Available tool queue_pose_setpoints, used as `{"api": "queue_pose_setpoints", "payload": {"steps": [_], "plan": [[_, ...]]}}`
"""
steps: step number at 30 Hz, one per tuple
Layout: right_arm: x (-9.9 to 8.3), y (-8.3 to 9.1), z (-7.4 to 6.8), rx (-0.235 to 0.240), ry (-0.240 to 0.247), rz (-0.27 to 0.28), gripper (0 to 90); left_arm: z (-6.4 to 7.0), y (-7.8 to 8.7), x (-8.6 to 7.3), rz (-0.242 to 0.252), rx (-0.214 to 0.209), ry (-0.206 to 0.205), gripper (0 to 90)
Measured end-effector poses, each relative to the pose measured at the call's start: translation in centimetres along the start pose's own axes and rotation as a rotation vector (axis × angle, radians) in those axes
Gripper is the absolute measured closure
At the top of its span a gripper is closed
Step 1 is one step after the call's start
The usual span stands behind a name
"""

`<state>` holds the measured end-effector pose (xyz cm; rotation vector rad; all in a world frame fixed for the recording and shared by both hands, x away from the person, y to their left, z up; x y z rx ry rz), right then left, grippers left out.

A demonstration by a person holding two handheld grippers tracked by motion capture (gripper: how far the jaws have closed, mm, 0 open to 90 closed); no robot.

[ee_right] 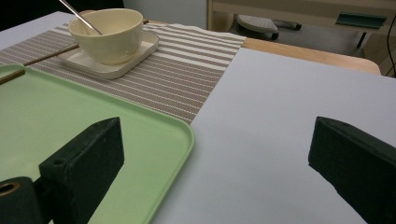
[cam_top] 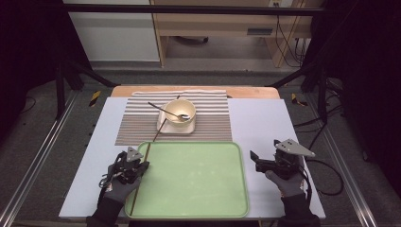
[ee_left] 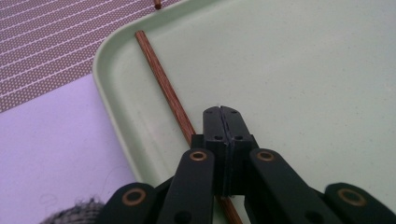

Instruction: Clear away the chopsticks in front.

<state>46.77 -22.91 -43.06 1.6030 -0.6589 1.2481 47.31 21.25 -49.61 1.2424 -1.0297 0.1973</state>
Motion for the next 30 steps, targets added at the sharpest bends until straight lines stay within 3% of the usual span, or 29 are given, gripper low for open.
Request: {"api": "queue_pose_setpoints", "payload": {"steps": [5,18,22,30], "plan": [[0.0,0.0,0.0,0.0,-0.001,0.001,3.8,-0.4,0.2,-0.1,0.004,0.005,0.013,89.6],[0.1,0.0,0.0,0.001,-0.004,0.004,3.8,-0.2,0.1,0.3,0.021,0.0,-0.001,87.9],[0.1,0.0,0.0,0.0,-0.005,0.004,3.8,-0.2,0.3,0.7,0.053,-0.016,0.017,85.7],[0.1,0.0,0.0,0.004,-0.007,0.005,3.8,-0.3,1.3,2.3,0.131,-0.04,0.026,72.7]]}}
Point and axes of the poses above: each handheld gripper's, and its own axes: y roughly backward along the jaws, x roughly out of its top, z roughly to its right, the point moved 4 cm from there along -y, roughly forward along the jaws, and after that the axes turned 4 degrees about z, right-handed, at the moved point
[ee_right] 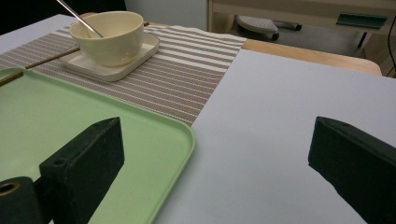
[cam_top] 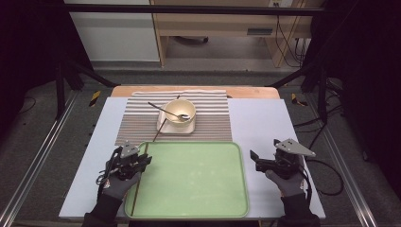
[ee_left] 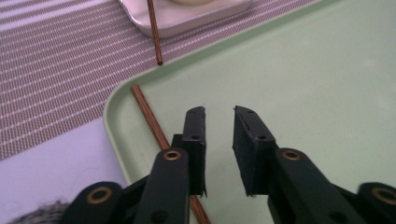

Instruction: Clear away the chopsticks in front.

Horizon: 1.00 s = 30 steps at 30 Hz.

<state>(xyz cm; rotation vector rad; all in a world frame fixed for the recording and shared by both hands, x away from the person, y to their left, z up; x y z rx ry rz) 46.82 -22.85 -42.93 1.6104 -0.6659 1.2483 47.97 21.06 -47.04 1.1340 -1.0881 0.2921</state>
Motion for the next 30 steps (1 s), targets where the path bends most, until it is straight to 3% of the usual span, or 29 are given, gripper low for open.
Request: {"api": "queue_pose_setpoints", "payload": {"steps": [6,11,19,30], "plan": [[0.1,0.0,0.1,-0.003,-0.002,0.003,3.8,-0.4,0.2,1.5,0.042,-0.025,0.036,50.0],[0.2,0.1,0.1,-0.003,-0.007,0.008,3.8,-0.9,0.5,2.5,0.072,-0.019,0.027,41.0],[0.1,-0.1,0.1,-0.007,-0.005,0.002,3.9,-1.9,0.1,4.4,0.104,0.008,0.012,34.9],[0.1,-0.2,0.2,-0.011,-0.004,-0.003,4.1,-3.2,-1.9,7.1,0.142,0.02,0.034,31.3]]}}
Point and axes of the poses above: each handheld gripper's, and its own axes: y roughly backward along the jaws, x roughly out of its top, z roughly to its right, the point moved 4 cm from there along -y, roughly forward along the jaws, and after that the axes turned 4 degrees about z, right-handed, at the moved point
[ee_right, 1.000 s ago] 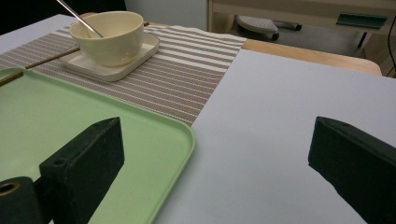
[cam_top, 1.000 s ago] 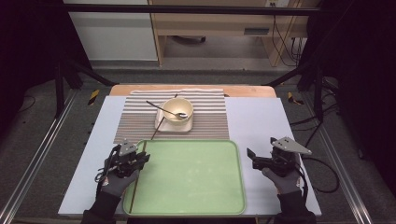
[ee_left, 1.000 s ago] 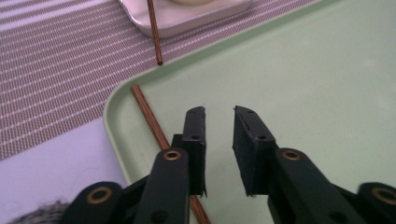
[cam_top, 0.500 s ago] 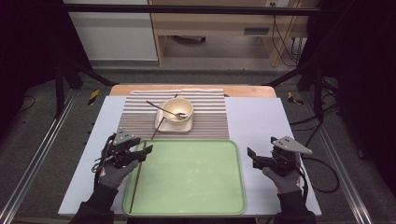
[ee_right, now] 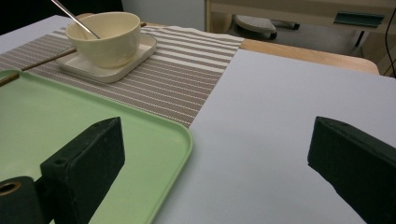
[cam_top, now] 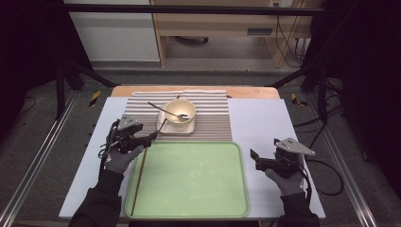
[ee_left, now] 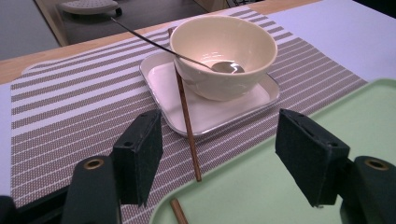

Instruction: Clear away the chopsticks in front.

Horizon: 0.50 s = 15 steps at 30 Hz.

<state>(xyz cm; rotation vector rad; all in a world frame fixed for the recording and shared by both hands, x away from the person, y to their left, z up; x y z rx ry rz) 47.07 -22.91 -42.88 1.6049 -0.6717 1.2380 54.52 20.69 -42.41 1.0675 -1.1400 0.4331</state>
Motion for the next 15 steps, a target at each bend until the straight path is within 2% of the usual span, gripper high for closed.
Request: {"api": "queue_pose_setpoints", "payload": {"steps": [4,6,10,15], "plan": [[0.0,0.0,0.1,-0.001,-0.002,0.0,4.1,-0.3,-1.2,0.3,-0.018,0.005,-0.005,30.0],[0.0,0.0,0.1,-0.002,-0.005,0.0,4.1,-0.5,-1.6,0.4,-0.007,0.007,-0.002,29.5],[0.0,0.0,0.1,-0.002,-0.005,0.0,4.1,-0.9,-2.6,0.2,-0.037,0.026,-0.019,28.8],[0.0,-0.1,0.1,-0.004,-0.006,-0.003,4.1,-1.2,-3.8,0.3,-0.041,0.03,-0.021,28.9]]}}
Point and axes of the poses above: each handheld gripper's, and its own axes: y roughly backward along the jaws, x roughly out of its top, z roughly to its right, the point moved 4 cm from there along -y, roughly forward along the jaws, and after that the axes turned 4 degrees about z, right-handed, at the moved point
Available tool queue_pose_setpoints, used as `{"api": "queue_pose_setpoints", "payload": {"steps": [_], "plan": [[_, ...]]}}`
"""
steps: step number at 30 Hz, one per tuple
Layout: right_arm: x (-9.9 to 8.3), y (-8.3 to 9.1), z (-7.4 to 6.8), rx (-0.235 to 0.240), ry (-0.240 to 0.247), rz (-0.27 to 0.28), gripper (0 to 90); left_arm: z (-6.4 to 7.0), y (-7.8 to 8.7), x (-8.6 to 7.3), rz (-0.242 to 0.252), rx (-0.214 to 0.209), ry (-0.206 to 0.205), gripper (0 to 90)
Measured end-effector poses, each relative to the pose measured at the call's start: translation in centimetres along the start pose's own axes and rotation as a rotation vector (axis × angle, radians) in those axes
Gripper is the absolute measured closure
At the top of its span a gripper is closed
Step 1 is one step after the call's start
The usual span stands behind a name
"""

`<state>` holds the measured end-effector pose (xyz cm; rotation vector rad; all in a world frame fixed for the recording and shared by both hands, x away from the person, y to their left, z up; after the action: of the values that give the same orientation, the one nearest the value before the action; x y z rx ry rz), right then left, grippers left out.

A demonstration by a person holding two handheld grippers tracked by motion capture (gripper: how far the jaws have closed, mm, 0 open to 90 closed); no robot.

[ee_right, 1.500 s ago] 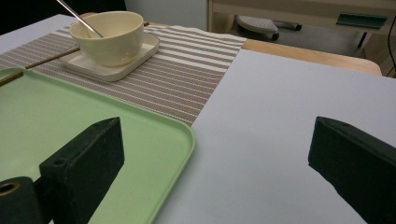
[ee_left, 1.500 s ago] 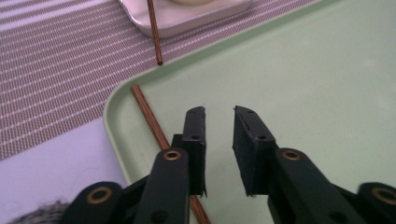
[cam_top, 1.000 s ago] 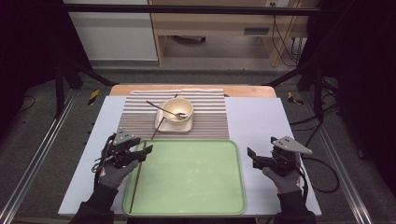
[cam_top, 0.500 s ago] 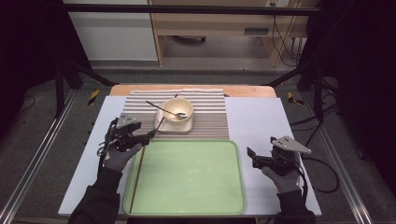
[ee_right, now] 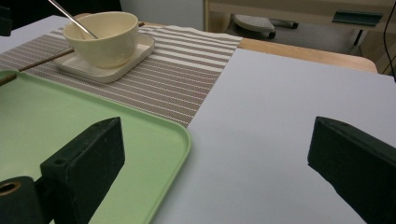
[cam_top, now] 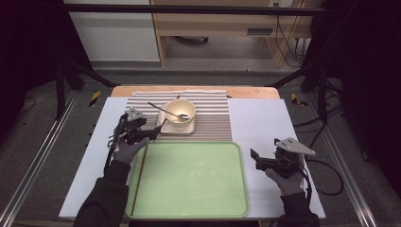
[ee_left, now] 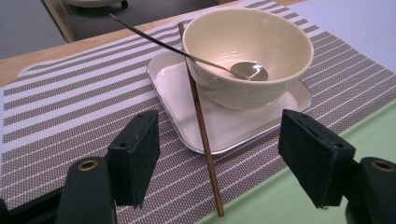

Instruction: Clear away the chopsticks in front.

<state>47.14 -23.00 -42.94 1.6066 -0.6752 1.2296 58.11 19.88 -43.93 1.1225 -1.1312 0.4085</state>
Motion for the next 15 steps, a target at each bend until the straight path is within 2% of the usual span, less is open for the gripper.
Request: {"api": "queue_pose_setpoints", "payload": {"steps": [7,10,15], "plan": [[0.0,0.0,0.0,0.001,-0.001,0.002,4.1,-0.1,-1.6,-0.3,-0.034,0.011,-0.031,34.4],[0.0,0.0,0.1,0.0,-0.001,0.001,4.2,-0.2,-2.4,-0.5,-0.054,0.019,-0.031,37.5],[0.0,0.0,0.1,-0.001,-0.002,0.001,4.2,0.0,-3.5,-0.5,-0.084,0.029,-0.073,42.8]]}}
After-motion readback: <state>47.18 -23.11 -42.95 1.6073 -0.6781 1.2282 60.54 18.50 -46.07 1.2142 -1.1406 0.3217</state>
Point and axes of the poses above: each handheld gripper's, and its own axes: y roughly backward along the jaws, x roughly out of its top, z roughly to its right, the point moved 4 cm from there along -y, roughly forward along the jaws, and after that the axes turned 4 degrees about z, right-handed, at the moved point
